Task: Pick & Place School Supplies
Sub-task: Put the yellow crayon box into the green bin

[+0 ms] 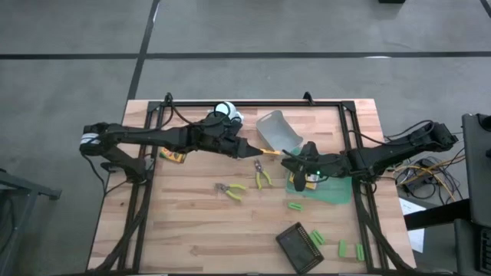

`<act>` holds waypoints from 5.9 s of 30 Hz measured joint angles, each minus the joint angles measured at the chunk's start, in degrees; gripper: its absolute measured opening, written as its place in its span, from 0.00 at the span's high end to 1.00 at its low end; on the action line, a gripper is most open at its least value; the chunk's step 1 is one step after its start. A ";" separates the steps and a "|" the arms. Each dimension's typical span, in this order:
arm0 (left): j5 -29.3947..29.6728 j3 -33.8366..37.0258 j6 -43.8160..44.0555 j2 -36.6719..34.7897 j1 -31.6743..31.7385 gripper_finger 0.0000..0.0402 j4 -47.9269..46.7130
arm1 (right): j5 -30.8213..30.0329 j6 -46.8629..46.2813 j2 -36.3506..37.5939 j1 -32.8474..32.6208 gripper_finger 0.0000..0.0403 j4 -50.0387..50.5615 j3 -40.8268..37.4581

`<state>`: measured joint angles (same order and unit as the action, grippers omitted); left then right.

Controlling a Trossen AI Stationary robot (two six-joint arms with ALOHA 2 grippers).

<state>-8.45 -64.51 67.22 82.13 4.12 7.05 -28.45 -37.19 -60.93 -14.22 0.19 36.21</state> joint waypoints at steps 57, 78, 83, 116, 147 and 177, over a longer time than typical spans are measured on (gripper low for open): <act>-0.34 0.02 -0.85 0.00 -0.04 0.99 0.57 | -4.46 14.33 -7.35 1.70 0.61 -3.92 0.00; -1.14 0.04 -0.83 0.00 0.00 0.99 2.42 | -4.74 33.29 -7.17 1.90 0.68 -20.38 0.00; -1.20 0.04 -0.81 0.00 0.00 0.99 2.43 | -4.71 31.44 -7.19 1.90 0.68 -23.42 0.00; -2.28 0.04 -2.86 0.00 0.00 0.99 1.93 | -2.40 35.89 -7.21 1.86 0.92 -24.00 0.00; -2.62 0.04 -5.25 0.02 -0.05 0.59 0.55 | -2.73 36.35 -7.21 1.86 0.92 -24.02 -0.02; -10.43 0.04 -17.65 -1.06 1.07 0.54 -1.11 | -3.35 31.85 -5.23 1.46 0.92 -21.70 -0.02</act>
<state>-18.88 -64.47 49.57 81.06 5.19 5.94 -31.80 -5.34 -66.16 -12.76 -21.51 36.18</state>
